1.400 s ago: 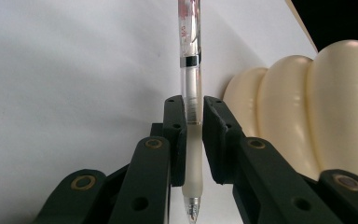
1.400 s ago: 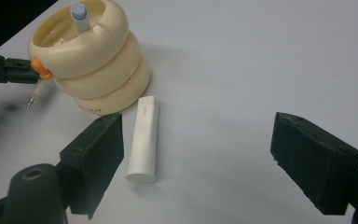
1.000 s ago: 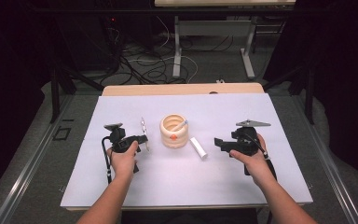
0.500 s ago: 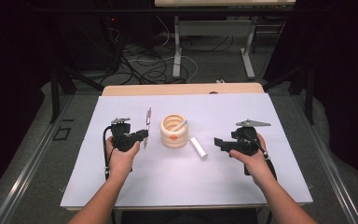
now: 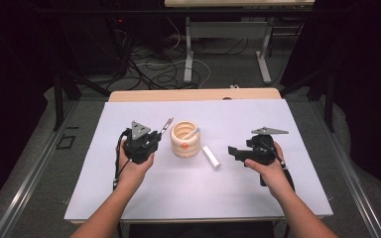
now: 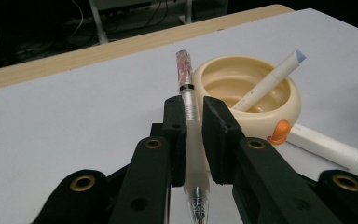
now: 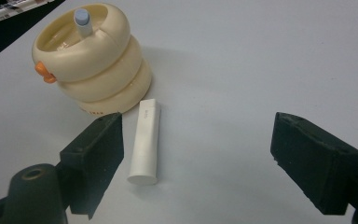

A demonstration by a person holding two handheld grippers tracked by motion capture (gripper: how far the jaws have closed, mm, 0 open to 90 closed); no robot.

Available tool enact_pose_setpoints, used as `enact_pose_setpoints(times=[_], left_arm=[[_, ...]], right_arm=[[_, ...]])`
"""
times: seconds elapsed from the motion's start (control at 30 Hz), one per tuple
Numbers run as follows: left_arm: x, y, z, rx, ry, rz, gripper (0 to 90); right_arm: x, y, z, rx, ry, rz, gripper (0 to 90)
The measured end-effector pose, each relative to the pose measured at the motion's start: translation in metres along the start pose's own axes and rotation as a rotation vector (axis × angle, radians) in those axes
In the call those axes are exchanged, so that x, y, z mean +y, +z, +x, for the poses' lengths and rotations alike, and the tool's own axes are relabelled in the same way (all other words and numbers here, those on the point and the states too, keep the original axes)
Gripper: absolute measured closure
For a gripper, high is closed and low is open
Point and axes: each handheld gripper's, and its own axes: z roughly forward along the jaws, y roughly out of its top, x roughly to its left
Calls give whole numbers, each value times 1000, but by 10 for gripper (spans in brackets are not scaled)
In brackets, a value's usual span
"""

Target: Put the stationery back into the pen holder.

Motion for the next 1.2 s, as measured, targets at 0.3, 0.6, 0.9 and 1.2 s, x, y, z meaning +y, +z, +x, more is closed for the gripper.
enact_pose_setpoints(times=[0.3,0.6,0.9,1.2], left_arm=[[5,-9,-15,36,142,-5,807],[2,-23,-43,134,495,-45,807],[-4,-30,-70,200,824,-99,807],[-18,-30,-89,265,1164,-101,806]], right_arm=[[0,0,0,-2,-5,-3,170],[0,0,1,0,-3,-3,170],[2,-2,4,15,-40,-15,200],[5,-7,8,44,-154,-14,281]])
